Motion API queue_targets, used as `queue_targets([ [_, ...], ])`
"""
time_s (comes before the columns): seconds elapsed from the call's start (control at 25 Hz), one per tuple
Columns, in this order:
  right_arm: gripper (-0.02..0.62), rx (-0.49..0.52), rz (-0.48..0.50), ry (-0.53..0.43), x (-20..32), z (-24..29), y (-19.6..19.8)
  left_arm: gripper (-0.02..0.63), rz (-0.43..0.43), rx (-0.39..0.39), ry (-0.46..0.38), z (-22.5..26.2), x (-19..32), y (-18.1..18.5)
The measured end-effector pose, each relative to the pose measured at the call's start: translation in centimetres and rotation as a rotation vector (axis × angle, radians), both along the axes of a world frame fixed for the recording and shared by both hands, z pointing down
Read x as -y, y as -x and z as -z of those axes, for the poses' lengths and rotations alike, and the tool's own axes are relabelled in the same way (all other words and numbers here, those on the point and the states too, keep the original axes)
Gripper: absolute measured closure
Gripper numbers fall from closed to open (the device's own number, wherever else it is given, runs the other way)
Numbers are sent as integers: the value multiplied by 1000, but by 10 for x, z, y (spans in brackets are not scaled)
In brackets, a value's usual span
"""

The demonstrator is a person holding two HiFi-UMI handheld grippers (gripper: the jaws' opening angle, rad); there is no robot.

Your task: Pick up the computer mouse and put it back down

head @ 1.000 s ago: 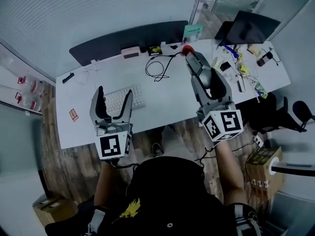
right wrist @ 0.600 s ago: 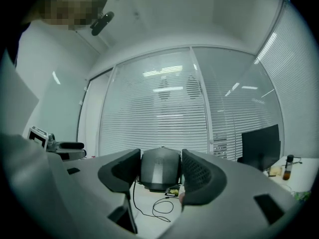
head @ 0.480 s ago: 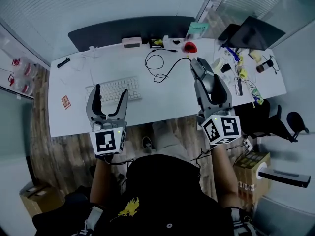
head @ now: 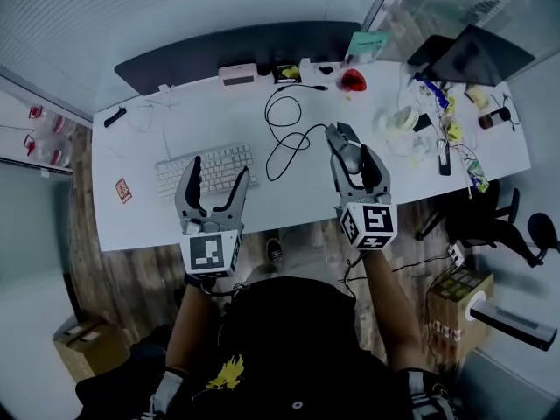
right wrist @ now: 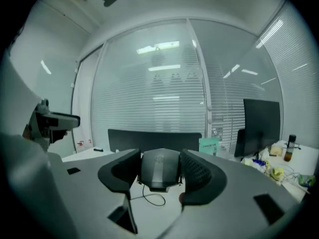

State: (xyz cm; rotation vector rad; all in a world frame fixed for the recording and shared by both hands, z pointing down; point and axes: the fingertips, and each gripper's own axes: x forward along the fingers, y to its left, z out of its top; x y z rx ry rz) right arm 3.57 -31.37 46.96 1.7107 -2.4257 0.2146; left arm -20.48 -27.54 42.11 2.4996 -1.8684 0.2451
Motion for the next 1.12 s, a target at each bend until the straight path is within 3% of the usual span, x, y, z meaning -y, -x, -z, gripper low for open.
queue_targets([
  [0.24, 319, -68, -13, 238, 26, -145, -2, 238, -19, 37, 93, -35, 30, -16],
  [0.4, 319, -69, -20, 319, 32, -203, -6, 238, -37, 74, 153, -67, 50, -23],
  [0.68, 319, -53, -44, 384, 37, -265, -10, 239, 15, 117, 212, -107, 81, -30],
  [0.96, 315, -129, -44, 507, 8, -315, -15, 239, 20, 72, 241, -109, 62, -39],
  [1.04, 300, -122, -39, 531, 1, -319, -11, 239, 26, 78, 246, -107, 48, -36],
  [1.12, 215, -93, -37, 536, -5, -308, -12, 239, 19, 68, 231, -100, 33, -35],
])
